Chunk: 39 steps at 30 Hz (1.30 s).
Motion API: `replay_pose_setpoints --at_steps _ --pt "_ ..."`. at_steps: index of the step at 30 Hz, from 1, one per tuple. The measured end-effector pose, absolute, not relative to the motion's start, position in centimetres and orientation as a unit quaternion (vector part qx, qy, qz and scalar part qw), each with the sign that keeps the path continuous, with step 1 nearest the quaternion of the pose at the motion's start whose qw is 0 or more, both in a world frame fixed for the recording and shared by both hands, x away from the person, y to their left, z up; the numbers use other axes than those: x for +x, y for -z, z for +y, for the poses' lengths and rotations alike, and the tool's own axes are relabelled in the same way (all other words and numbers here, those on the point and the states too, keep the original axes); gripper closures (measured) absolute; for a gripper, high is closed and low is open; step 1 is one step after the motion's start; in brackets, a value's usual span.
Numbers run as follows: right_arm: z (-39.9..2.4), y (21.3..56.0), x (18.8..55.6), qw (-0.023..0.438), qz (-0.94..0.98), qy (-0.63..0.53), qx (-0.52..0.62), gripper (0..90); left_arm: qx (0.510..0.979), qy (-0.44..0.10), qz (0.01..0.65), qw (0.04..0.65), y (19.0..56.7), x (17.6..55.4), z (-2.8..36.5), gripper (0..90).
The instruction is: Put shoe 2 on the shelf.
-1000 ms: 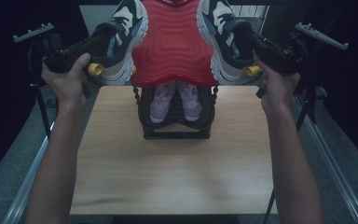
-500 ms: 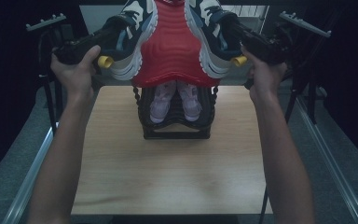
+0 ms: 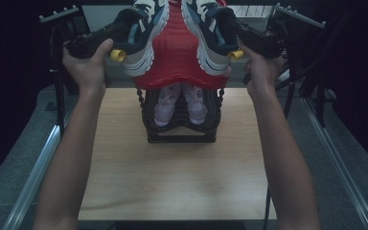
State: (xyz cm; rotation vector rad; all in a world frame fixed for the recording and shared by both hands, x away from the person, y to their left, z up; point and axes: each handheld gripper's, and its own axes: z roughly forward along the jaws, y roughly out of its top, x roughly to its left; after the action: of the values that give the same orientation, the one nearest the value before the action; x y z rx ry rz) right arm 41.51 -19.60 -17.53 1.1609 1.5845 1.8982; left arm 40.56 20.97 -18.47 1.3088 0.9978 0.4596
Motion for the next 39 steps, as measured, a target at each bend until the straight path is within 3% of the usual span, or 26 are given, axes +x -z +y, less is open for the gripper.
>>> replay_pose_setpoints --at_steps 18,39 --pt "-17.2 18.0 43.8 0.209 0.560 -0.662 0.451 72.6 0.572 -0.213 0.460 0.645 18.7 43.0 18.8 69.7" --pt "-17.4 19.2 45.1 0.224 0.561 -0.639 0.477 71.5 0.590 -0.230 0.459 0.623 20.0 44.1 16.5 69.0"
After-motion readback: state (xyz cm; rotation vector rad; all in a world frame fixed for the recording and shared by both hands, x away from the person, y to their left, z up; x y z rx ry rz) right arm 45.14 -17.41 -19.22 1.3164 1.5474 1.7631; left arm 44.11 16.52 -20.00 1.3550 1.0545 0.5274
